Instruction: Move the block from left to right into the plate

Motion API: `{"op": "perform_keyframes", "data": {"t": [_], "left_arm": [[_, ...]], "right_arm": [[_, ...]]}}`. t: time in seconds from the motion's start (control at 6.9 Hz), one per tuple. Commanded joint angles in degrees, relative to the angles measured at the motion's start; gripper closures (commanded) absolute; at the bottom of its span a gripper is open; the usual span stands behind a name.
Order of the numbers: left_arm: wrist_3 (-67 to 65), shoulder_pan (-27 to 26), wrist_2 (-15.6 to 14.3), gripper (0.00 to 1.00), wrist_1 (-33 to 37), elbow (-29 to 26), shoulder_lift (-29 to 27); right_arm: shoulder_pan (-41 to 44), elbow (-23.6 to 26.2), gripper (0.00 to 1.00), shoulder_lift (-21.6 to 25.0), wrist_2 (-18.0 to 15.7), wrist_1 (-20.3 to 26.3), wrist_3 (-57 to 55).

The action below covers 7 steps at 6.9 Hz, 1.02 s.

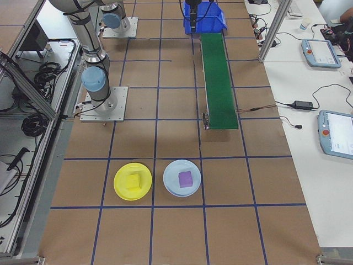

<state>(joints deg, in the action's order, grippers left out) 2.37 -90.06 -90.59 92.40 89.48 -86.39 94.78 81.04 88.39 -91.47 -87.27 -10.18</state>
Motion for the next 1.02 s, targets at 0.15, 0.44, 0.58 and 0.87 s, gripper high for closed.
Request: {"op": "perform_keyframes", "data": {"t": [0.15,0.44,0.58,0.87], "left_arm": [[0.0,0.0,0.1,0.0,-0.1,0.3,0.1],[0.0,0.0,0.2,0.0,-0.2,0.3,0.1],[0.0,0.0,0.2,0.0,-0.2,0.3,0.1],[0.0,0.0,0.2,0.0,-0.2,0.4,0.2]], "right_arm": [[-0.2,2.4,0.0,0.3,-0.5,1.1,0.0],[-0.1,2.5,0.0,0.4,-0.1,1.4,0.0],[0.0,2.5,0.0,0.4,0.0,1.4,-0.1],[0.0,2.6,0.0,0.3,0.0,1.2,-0.1]]}}
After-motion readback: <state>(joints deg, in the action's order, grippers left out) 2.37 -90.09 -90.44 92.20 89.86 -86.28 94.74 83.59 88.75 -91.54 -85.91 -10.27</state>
